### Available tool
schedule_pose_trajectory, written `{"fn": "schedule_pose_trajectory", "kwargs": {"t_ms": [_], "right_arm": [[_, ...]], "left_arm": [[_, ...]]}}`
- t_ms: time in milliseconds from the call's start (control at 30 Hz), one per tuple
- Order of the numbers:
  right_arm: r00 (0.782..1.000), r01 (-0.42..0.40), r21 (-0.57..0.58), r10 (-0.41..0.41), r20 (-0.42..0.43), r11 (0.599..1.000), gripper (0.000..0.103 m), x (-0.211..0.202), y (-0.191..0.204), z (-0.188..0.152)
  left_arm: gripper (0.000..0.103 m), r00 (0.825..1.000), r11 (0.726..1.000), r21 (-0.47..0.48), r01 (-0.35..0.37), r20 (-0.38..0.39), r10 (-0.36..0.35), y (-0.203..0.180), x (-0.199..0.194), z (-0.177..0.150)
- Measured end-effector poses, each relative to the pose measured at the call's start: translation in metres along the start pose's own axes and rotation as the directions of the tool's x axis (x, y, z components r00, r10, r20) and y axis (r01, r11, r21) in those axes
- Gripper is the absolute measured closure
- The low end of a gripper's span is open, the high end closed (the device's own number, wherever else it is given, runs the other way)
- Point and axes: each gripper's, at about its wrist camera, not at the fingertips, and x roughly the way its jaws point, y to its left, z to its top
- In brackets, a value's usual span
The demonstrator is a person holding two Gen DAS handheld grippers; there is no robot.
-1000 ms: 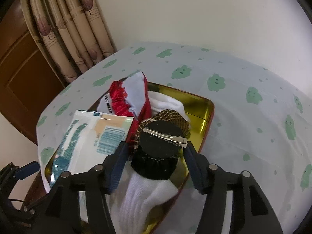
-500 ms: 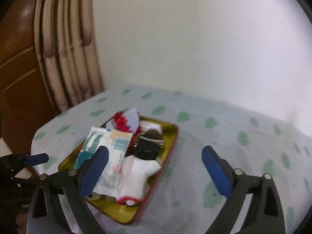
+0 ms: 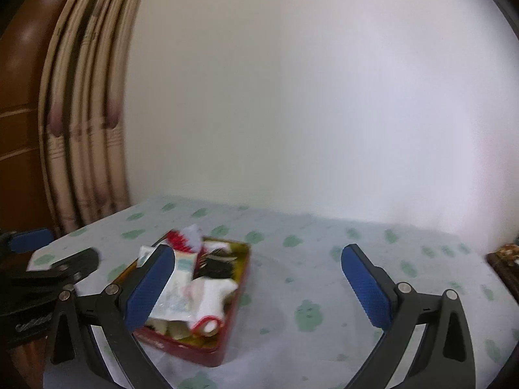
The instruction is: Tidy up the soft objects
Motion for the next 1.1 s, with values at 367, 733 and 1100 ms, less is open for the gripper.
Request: {"fn": "schedule_pose_trajectory", "kwargs": {"t_ms": [367,733,1100], "right_arm": [[0.994,0.012,0.032,-0.016,0.108,0.999,0.001,-0.033,0.008,-0.016],[0.996,0.027,0.064,-0.033,0.088,0.998,0.000,-0.031,0.007,-0.016],[0.996,0.039,0.049,-0.043,0.075,0.998,0.000,-0.031,0.008,-0.018]], "left_arm": [[0.025,1.000,1.000,-0.021,0.007,-0.001,-0.007,0.009,-0.017,-0.014],[0.025,0.999,0.998,-0.025,0.054,0.005,-0.054,0.009,-0.020,-0.015],[0.024,0.998,0.998,-0.023,0.057,0.033,-0.057,0.009,-0.024,-0.015]]}}
